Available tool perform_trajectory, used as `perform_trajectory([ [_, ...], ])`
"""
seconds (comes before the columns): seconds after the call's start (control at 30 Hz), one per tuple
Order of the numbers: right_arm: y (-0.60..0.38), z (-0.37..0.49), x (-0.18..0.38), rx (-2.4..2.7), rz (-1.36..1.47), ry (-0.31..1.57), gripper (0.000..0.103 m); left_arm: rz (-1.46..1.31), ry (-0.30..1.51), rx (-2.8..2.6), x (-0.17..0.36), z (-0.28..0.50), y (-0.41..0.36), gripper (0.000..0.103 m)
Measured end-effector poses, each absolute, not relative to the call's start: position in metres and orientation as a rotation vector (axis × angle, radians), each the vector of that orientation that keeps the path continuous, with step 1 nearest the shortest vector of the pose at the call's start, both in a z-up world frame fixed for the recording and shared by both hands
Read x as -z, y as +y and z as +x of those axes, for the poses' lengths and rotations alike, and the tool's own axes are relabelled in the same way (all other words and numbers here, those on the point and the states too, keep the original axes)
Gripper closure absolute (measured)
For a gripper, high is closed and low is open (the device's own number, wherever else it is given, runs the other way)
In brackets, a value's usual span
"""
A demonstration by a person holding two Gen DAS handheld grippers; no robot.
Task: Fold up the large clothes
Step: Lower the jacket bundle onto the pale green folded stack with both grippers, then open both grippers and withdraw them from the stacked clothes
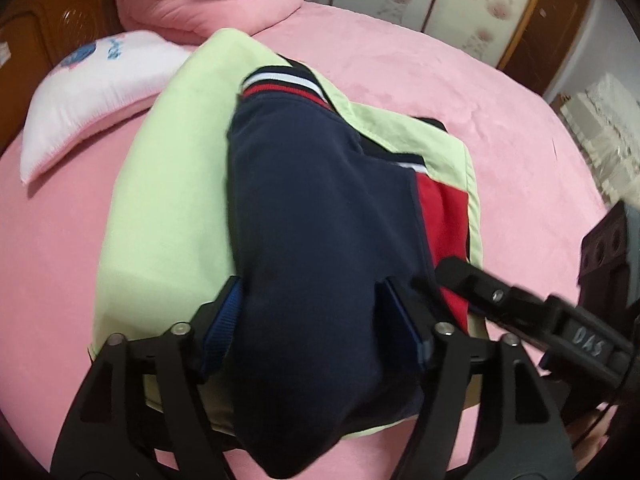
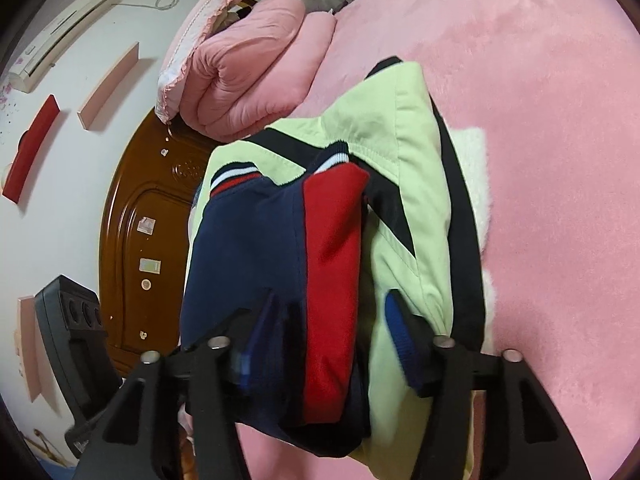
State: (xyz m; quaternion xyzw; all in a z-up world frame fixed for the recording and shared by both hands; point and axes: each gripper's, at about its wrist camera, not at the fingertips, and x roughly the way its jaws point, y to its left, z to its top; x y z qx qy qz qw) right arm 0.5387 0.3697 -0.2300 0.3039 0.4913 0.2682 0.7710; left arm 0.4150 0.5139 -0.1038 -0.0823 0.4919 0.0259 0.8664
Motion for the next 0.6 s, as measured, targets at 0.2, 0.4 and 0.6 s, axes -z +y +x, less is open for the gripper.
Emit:
perform_trajectory([
  [0.2, 0.345, 0.524, 0.227, -0.548, 0.641, 1.026, 0.027, 0.003, 0.976, -0.127, 0.111, 0.388, 0.475, 0.021],
  [0.4, 0.311, 0.474, 0.229, -0.552, 0.617, 0.989, 0.02, -0.002, 0.902, -0.277, 0.114, 0.348, 0.455, 0.021],
  [0.6, 0.224, 0.41, 0.246, -0.298, 0.648, 0.995, 0.011, -0.095, 0.953, -0.329, 0.108, 0.311, 0.436, 0.021],
])
